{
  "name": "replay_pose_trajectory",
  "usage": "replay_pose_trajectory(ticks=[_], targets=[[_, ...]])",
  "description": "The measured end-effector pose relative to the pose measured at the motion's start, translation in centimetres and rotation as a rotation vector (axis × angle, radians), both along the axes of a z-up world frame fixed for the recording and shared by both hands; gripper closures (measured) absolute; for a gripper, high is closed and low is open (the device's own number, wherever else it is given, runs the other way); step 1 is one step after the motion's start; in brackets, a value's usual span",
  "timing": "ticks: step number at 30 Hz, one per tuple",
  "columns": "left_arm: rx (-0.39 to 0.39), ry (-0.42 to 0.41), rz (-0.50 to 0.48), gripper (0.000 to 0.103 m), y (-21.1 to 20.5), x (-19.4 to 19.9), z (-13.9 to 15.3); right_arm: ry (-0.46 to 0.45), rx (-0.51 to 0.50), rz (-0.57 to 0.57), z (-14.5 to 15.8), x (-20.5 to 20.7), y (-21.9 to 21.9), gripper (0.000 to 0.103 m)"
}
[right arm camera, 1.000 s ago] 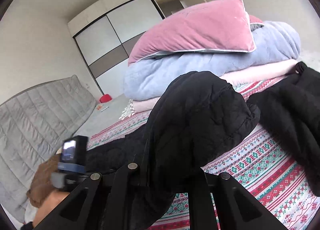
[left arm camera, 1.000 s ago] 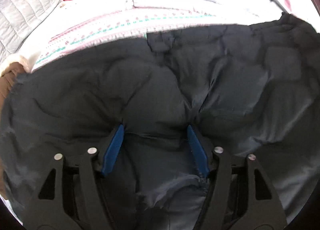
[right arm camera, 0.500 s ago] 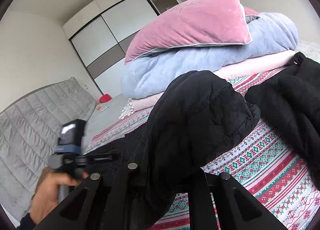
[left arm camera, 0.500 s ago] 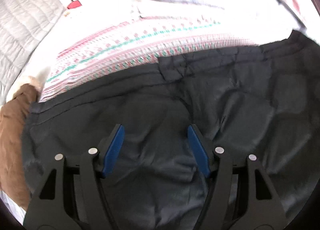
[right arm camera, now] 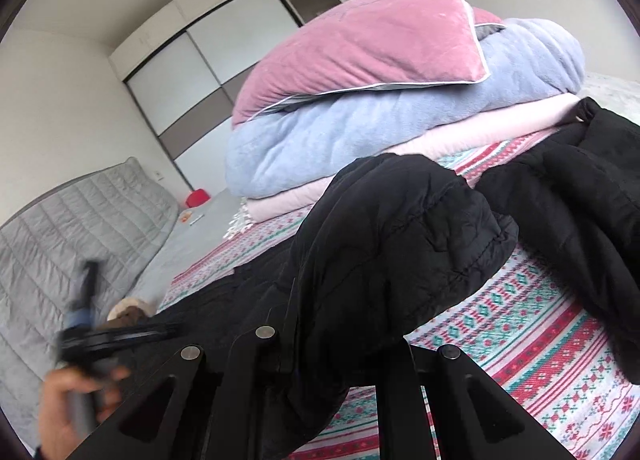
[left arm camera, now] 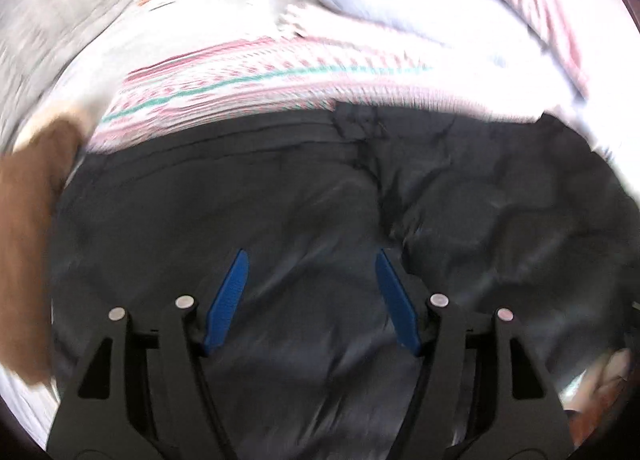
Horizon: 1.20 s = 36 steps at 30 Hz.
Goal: Fold large clothes
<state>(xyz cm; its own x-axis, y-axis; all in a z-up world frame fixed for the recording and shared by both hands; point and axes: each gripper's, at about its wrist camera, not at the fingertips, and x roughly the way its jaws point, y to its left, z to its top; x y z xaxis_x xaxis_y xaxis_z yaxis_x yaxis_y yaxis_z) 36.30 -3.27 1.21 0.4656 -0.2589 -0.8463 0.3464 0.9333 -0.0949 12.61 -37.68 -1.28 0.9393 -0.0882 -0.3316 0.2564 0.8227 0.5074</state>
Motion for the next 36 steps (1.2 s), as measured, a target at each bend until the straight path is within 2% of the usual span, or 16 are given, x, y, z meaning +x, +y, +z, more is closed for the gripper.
replay_pose_trajectory(ticks=[3, 7, 10, 13, 15, 17, 20, 24, 28, 30, 31, 33, 36], targets=[[-0.106, 0.006, 0.125, 0.036, 6.7, -1.8, 1.4, 0.005, -0.012, -0.045, 0.3, -0.5, -0.8, 0.091], [-0.193, 0.038, 0.273, 0.036, 14.2, -4.1, 1.0, 0.014, -0.047, -0.124, 0.9, -1.6, -2.0, 0.091], [-0.226, 0.048, 0.262, 0.036, 15.7, -5.3, -0.2, 0.035, -0.116, -0.187, 1.4, -2.0, -2.5, 0.091], [-0.29, 0.147, 0.21, 0.036, 15.5, -5.0, -3.0, 0.03, -0.193, -0.193, 2.3, -2.2, -1.6, 0.091], [-0.272, 0.171, 0.211, 0.036, 15.2, -4.9, -4.3, 0.019, -0.264, -0.184, 3.2, -2.0, -0.2, 0.091], [-0.264, 0.183, 0.169, 0.036, 14.2, -4.7, -4.8, 0.007, -0.356, -0.162, 4.7, -1.6, 2.2, 0.091], [-0.352, 0.225, 0.104, 0.036, 13.2, -4.7, -4.9, -0.027, -0.473, -0.103, 7.0, -1.0, 6.3, 0.091], [-0.413, 0.263, 0.104, 0.036, 13.6, -4.0, -5.0, -0.082, -0.646, 0.022, 9.2, 0.3, 13.8, 0.091], [-0.515, 0.341, 0.126, 0.036, 15.4, -3.3, -6.2, -0.098, -0.83, 0.213, 8.2, 2.4, 23.1, 0.091], [-0.615, 0.375, 0.167, 0.036, 17.2, -3.0, -6.5, -0.081, -0.898, 0.301, 6.6, 3.6, 27.1, 0.091], [-0.656, 0.372, 0.189, 0.036, 18.2, -3.2, -6.4, -0.066, -0.933, 0.349, 5.5, 4.4, 29.3, 0.091], [-0.729, 0.311, 0.242, 0.036, 21.1, -3.8, -5.2, -0.034, -0.984, 0.408, 3.4, 5.3, 32.1, 0.091], [-0.755, 0.209, 0.306, 0.035, 24.4, -4.7, -3.6, 0.007, -1.027, 0.485, 0.8, 6.4, 34.4, 0.091]])
